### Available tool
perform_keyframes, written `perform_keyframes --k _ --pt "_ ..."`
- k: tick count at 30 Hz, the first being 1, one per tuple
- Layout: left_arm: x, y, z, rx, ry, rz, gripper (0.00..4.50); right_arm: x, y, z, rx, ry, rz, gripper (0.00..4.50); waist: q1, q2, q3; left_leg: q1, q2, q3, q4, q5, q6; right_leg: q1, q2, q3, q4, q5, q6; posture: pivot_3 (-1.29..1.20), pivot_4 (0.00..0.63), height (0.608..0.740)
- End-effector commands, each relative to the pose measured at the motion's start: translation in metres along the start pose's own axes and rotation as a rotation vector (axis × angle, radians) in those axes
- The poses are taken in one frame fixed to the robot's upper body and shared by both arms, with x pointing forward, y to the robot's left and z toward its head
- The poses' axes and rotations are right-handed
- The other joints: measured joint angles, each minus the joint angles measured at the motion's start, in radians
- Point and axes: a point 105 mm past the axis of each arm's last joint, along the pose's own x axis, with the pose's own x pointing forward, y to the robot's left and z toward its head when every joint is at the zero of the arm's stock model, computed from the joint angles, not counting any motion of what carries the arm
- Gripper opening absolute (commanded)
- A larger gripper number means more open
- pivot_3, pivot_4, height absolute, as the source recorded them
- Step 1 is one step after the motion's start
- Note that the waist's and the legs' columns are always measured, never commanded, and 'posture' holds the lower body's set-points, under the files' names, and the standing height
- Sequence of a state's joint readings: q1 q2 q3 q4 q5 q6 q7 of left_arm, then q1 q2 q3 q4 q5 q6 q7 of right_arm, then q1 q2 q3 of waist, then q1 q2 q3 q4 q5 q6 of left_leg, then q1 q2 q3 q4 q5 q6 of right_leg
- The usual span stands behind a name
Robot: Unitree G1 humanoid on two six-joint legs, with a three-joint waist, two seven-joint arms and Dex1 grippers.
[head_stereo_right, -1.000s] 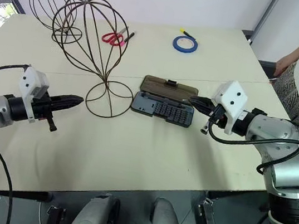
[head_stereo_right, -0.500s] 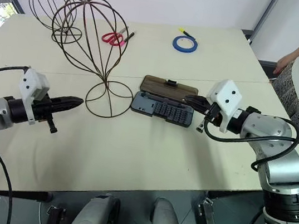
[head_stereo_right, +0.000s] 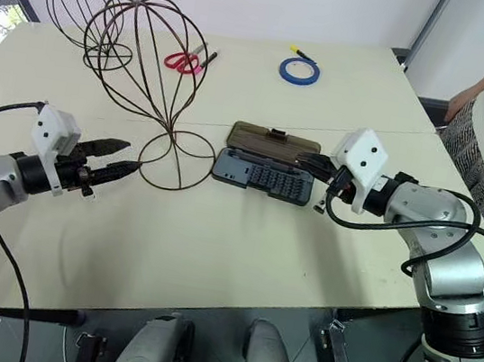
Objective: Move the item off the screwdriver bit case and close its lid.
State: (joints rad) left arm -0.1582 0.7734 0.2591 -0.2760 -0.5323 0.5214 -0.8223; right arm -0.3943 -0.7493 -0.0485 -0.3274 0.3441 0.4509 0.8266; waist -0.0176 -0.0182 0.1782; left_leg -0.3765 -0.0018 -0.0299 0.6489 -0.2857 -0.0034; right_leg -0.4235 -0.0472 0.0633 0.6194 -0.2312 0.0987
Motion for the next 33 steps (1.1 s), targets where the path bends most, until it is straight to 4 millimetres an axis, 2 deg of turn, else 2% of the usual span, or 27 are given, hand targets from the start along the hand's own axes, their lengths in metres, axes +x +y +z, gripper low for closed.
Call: perform_keyframes --k 1,6,13,33 --pt "-0.012 0.006 0.016 0.038 -0.044 0.045 4.4 0.001 -0.001 0.012 -0.041 -0.04 -0.003 0.0 0.001 0.0 0.0 0.0 0.0 0.0 0.0 0.0 0.0 0.0 0.0 0.0 0.0 0.0 0.0 0.0 0.15 0.74" --pt "-0.023 0.008 0.032 0.033 -0.109 0.092 4.4 0.005 -0.002 0.012 -0.051 -0.041 0.011 0.0 0.0 0.0 0.0 0.0 0.0 -0.001 0.0 0.0 0.0 -0.001 0.0 0.0 0.001 0.0 0.0 0.0 0.15 0.74" --pt "-0.013 0.014 0.064 0.029 -0.238 0.12 4.4 0.013 -0.005 0.014 -0.072 -0.058 0.015 0.0 0.004 -0.001 0.0 0.0 -0.001 0.0 0.002 0.0 0.0 0.001 -0.001 0.0 0.001 0.001 0.002 0.0 0.15 0.74" --pt "0.014 0.018 0.085 -0.001 -0.369 0.118 4.4 0.015 -0.022 0.018 -0.131 -0.079 -0.103 0.0 0.002 -0.001 0.001 0.0 -0.002 0.0 0.001 0.0 0.0 0.0 0.0 -0.001 0.001 0.002 0.003 0.0 0.15 0.74"
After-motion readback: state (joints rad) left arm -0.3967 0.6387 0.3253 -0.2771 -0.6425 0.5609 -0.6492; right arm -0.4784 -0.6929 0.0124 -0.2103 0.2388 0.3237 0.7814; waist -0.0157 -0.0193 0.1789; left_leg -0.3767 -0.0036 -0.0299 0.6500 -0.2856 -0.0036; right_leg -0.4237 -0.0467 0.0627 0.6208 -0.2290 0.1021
